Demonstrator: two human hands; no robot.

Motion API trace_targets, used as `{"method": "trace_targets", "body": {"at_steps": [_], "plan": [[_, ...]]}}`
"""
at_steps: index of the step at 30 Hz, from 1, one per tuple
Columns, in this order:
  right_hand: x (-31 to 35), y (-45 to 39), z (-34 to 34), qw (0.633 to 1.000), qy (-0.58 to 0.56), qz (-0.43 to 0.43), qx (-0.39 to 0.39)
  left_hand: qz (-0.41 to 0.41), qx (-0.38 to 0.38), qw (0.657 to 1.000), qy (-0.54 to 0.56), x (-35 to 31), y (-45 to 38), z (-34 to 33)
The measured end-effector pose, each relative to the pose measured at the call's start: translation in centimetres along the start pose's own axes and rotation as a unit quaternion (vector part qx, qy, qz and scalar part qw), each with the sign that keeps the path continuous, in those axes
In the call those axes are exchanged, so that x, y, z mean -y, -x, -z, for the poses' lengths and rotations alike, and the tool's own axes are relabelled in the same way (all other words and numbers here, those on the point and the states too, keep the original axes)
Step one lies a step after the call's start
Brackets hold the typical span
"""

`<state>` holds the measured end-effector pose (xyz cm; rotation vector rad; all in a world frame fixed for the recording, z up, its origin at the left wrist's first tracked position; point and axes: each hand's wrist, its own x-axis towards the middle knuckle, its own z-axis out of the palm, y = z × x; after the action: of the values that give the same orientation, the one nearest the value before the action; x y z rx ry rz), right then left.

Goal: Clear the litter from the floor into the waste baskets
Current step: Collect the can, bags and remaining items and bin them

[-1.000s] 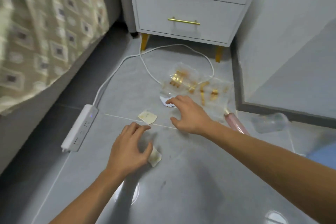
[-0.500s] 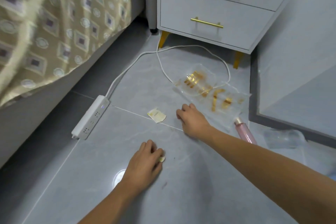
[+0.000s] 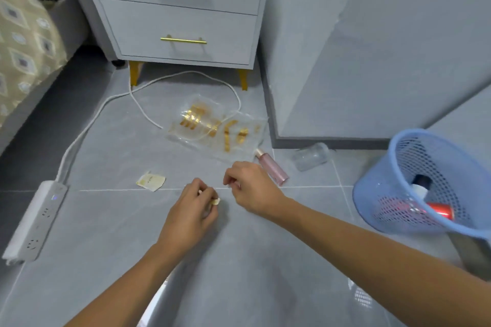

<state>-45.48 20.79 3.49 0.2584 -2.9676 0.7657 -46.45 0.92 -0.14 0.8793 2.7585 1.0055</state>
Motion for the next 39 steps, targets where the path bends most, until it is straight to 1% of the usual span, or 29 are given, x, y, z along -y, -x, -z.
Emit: {"method": "trace_targets", "body": {"at_steps": [4, 7, 11, 15, 18, 20, 22, 24, 25, 28, 31, 35, 37, 39], "plan": [[-1.8, 6.4, 7.1, 0.997, 0.016, -0.039, -0.069, -0.082, 0.011, 0.996, 0.029, -7.5, -2.5, -1.3], [-4.1, 12.2, 13.0, 0.986, 0.035, -0.094, -0.134, -0.160, 0.024, 0.985, 0.062, -14.0, -3.9, -3.0], [-6.4, 21.9, 20.2, 0.952, 0.078, -0.180, -0.235, -0.258, 0.047, 0.959, 0.104, -23.7, -4.4, -6.8], [-7.7, 32.7, 24.9, 0.909, 0.132, -0.255, -0.304, -0.336, 0.073, 0.925, 0.159, -33.6, -2.9, -11.1], [-8.4, 39.7, 26.7, 0.874, 0.160, -0.320, -0.329, -0.382, 0.094, 0.900, 0.190, -39.9, -1.6, -14.2], [-8.8, 43.3, 26.9, 0.860, 0.171, -0.358, -0.320, -0.405, 0.114, 0.883, 0.208, -43.1, -0.7, -16.2], [-9.0, 45.5, 26.5, 0.856, 0.167, -0.391, -0.295, -0.421, 0.150, 0.872, 0.199, -45.1, 0.3, -18.1], [-9.0, 46.4, 25.9, 0.852, 0.149, -0.424, -0.268, -0.427, 0.191, 0.870, 0.156, -46.0, 1.1, -19.3], [-9.0, 46.3, 25.7, 0.851, 0.144, -0.433, -0.259, -0.428, 0.200, 0.870, 0.138, -46.0, 1.3, -19.6], [-9.3, 44.5, 25.5, 0.855, 0.134, -0.430, -0.258, -0.420, 0.175, 0.879, 0.141, -44.7, 0.9, -19.1], [-9.9, 40.5, 25.4, 0.876, 0.123, -0.374, -0.279, -0.395, 0.149, 0.895, 0.144, -41.8, -0.7, -17.3], [-9.7, 32.3, 24.2, 0.901, 0.109, -0.285, -0.309, -0.345, 0.109, 0.925, 0.115, -35.6, -3.6, -13.1], [-9.0, 27.2, 22.7, 0.916, 0.084, -0.244, -0.308, -0.310, 0.087, 0.943, 0.087, -31.7, -4.8, -10.4], [-8.2, 22.0, 20.5, 0.934, 0.061, -0.208, -0.283, -0.268, 0.066, 0.959, 0.060, -27.2, -5.5, -7.8]]}}
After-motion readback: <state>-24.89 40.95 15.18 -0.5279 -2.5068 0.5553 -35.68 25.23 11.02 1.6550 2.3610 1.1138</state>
